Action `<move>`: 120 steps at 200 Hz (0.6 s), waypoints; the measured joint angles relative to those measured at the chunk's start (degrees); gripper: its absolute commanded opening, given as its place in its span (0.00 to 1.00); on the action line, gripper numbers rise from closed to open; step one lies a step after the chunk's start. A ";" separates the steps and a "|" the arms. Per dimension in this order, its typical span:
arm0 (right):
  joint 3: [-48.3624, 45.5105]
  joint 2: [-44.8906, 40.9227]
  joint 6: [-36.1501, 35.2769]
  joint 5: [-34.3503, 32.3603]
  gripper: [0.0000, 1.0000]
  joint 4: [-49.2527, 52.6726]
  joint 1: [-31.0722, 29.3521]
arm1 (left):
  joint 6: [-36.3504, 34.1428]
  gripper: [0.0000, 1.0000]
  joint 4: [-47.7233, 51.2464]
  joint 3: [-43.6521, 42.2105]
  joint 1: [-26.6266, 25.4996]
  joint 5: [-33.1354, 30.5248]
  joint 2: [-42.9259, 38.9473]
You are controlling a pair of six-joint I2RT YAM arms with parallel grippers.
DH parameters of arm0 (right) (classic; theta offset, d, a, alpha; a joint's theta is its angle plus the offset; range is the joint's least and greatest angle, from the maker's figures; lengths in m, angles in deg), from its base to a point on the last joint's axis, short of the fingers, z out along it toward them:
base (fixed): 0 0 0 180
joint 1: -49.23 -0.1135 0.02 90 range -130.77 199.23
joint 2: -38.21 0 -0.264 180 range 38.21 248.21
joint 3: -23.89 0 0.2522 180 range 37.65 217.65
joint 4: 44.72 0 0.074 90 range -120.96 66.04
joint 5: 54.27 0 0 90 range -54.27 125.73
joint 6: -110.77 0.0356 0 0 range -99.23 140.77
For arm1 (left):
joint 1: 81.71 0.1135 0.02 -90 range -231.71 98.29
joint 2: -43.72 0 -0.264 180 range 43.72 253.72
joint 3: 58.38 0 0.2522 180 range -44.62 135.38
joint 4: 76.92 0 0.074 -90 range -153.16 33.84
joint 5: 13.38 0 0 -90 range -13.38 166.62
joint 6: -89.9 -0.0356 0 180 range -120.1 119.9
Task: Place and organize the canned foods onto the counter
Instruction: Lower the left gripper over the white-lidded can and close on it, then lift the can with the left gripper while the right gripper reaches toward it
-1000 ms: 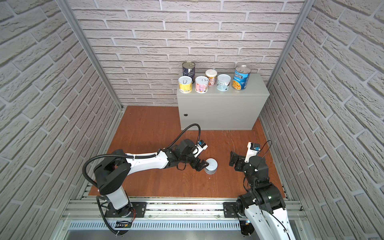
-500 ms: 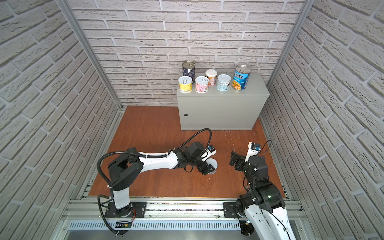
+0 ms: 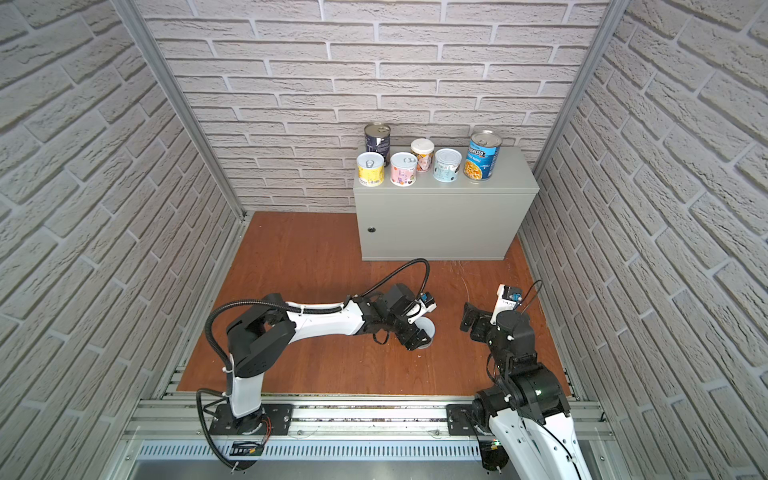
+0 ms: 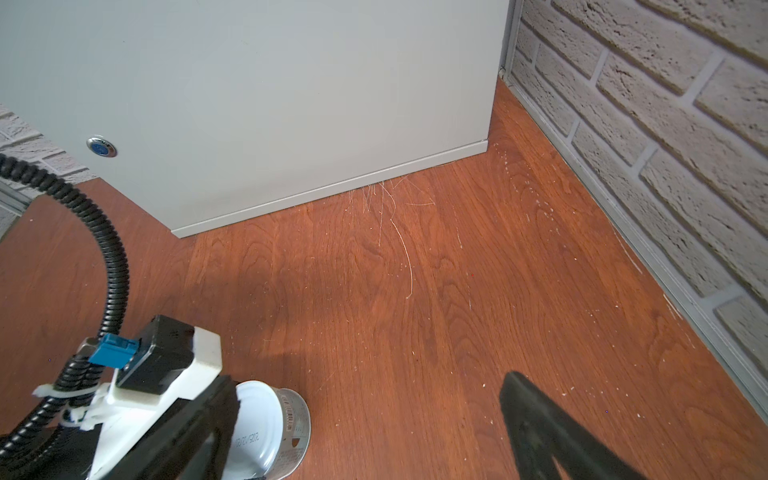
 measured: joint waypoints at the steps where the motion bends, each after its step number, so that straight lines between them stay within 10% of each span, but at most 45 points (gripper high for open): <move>1: 0.00 0.04 0.00 0.00 0.99 0.00 0.02 | 0.00 0.83 0.02 0.02 0.00 -0.02 0.00; 120: 0.00 1.33 0.07 -0.07 0.99 0.59 0.02 | -0.22 0.60 1.18 5.18 0.50 -2.84 3.17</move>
